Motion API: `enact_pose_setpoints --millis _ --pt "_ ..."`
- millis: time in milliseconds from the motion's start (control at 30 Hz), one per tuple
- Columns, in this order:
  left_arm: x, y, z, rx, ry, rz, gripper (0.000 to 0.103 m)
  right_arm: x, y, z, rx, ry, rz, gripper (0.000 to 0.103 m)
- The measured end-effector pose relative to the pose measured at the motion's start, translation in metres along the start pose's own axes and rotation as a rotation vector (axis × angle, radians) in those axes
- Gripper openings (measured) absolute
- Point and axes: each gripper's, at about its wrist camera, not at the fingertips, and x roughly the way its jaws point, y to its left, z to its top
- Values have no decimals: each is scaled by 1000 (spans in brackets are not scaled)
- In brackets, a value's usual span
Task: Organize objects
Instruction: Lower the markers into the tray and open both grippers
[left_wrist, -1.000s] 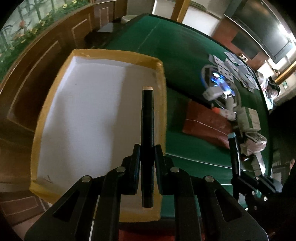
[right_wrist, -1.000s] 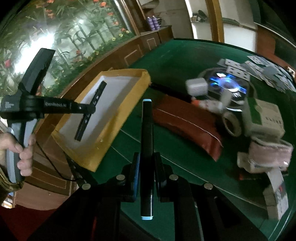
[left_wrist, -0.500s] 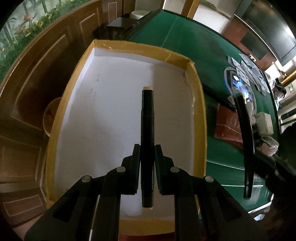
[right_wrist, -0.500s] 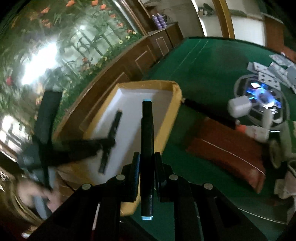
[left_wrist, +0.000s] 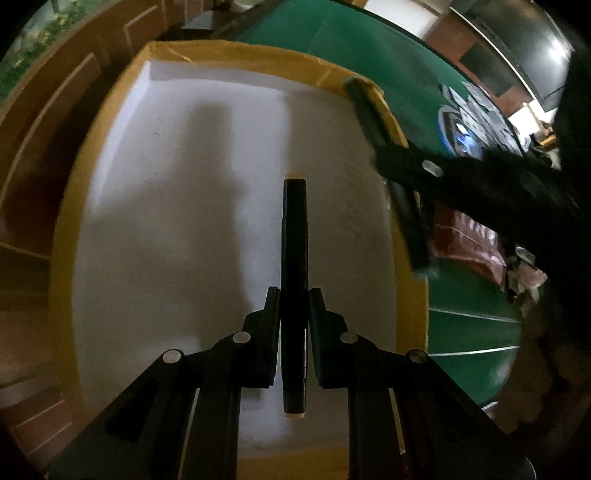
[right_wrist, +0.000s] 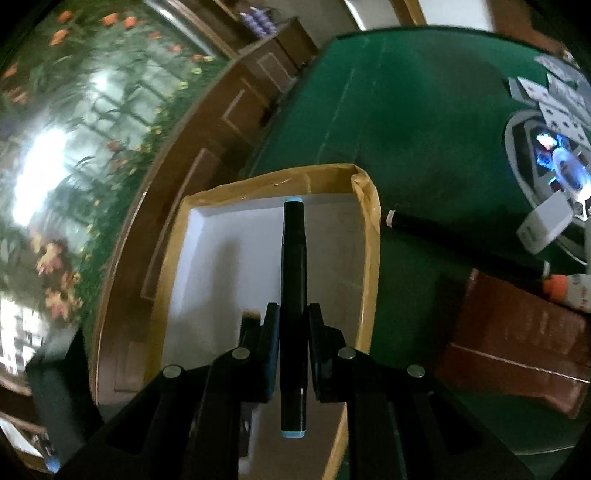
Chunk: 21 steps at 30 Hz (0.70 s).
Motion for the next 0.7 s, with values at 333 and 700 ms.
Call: enact_pose_setpoints --millis 333,700 --pt "9 -12 -10 63 39 -77 14 27 0 13 -3 17 -151 13" --pt "5 -10 -22 52 57 -124 14 28 6 14 -54 26 -219 14"
